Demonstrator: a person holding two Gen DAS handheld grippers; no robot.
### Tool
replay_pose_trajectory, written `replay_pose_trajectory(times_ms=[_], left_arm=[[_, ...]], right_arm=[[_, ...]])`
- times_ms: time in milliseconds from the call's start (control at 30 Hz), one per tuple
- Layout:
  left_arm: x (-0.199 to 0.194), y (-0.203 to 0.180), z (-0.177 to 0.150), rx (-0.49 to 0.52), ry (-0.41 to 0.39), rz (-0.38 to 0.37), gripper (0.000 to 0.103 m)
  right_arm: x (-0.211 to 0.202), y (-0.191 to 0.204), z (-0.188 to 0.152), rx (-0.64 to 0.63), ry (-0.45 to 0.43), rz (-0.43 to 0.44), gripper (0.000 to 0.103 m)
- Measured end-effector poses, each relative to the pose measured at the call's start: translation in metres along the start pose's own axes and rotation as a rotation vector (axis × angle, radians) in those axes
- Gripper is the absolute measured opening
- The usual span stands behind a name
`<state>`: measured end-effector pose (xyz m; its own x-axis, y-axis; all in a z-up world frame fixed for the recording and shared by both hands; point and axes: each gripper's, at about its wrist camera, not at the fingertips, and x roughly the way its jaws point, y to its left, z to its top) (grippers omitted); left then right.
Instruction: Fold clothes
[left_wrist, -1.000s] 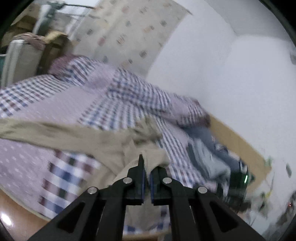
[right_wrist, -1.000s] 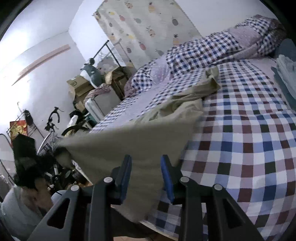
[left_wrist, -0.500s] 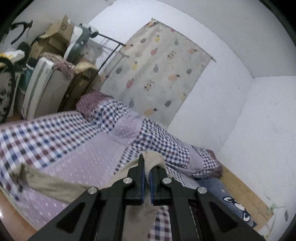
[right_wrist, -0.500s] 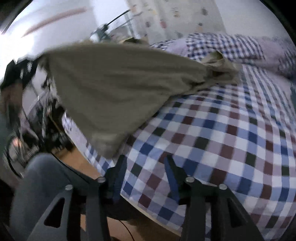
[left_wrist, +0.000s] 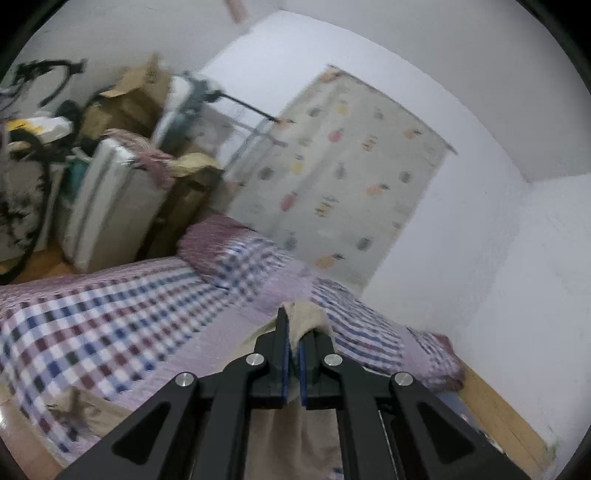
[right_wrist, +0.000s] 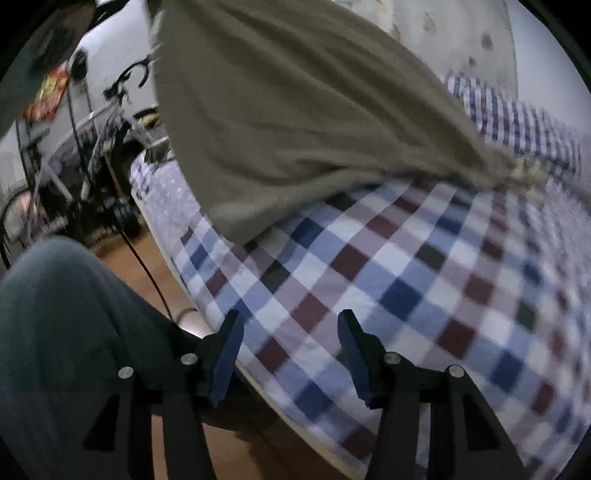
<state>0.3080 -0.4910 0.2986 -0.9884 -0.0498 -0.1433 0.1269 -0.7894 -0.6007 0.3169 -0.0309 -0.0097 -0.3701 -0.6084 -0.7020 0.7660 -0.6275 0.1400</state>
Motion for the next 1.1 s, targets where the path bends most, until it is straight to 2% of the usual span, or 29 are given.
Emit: replay_pose_trajectory(times_ms=[133,200,367,467,800,833,867,933,1100], left_arm=[[0.016,0.06,0.008,-0.034,-0.011,0.141,0.002],[0.028,0.091,0.006,-0.048,0.007,0.219,0.002],[0.048,0.137,-0.003,-0.03,0.045,0.348,0.002],[0.053,0.152,-0.01,-0.035,0.061,0.373,0.002],[0.053,0.181,-0.027,-0.044,0.116,0.388,0.002],[0.052,0.181,-0.029,-0.046,0.12,0.389,0.002],[0.05,0.181,-0.029,-0.047,0.122,0.389,0.002],[0.046,0.178,-0.031,-0.051,0.128,0.387,0.002],[0.035,0.17,-0.039,-0.06,0.145,0.363,0.002]], right_arm=[[0.018,-0.007,0.014,0.12,0.001,0.062,0.056],[0.026,-0.004,0.023,0.148,-0.003,0.091,0.056],[0.054,0.013,0.041,0.14,0.004,0.117,0.056],[0.071,0.024,0.05,0.132,0.014,0.126,0.056],[0.106,0.017,0.071,0.31,0.017,0.19,0.055],[0.108,0.017,0.073,0.32,0.018,0.186,0.049],[0.11,0.018,0.074,0.32,0.026,0.173,0.029],[0.111,0.015,0.075,0.325,0.042,0.155,0.002],[0.086,-0.007,0.077,0.361,0.026,0.144,0.002]])
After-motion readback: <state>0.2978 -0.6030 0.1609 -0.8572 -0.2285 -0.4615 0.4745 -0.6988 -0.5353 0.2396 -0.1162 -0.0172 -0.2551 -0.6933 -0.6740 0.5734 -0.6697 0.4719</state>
